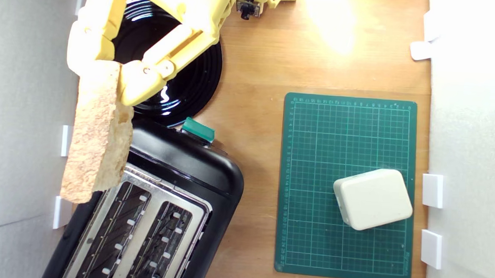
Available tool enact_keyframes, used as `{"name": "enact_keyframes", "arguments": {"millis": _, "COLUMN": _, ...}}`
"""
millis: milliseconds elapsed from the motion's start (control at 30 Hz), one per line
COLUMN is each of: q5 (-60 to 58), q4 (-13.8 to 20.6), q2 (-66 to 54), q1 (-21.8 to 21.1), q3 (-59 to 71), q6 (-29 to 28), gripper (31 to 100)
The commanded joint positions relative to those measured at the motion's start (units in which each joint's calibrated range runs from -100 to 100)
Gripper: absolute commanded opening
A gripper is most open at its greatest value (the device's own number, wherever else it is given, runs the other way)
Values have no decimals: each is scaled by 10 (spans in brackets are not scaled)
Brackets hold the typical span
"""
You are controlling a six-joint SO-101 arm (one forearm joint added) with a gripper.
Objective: Pick bread and place in toaster
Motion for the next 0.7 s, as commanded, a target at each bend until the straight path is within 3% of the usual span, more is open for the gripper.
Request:
{"name": "enact_keyframes", "arguments": {"millis": 0, "q5": 0, "q4": 7, "q2": 23, "q1": 20, "q3": -62, "q6": 4, "gripper": 523}}
{"name": "enact_keyframes", "arguments": {"millis": 300, "q5": 6, "q4": 2, "q2": 88, "q1": 60, "q3": -62, "q6": 4, "gripper": 523}}
{"name": "enact_keyframes", "arguments": {"millis": 667, "q5": 41, "q4": -3, "q2": 127, "q1": 53, "q3": -59, "q6": 1, "gripper": 523}}
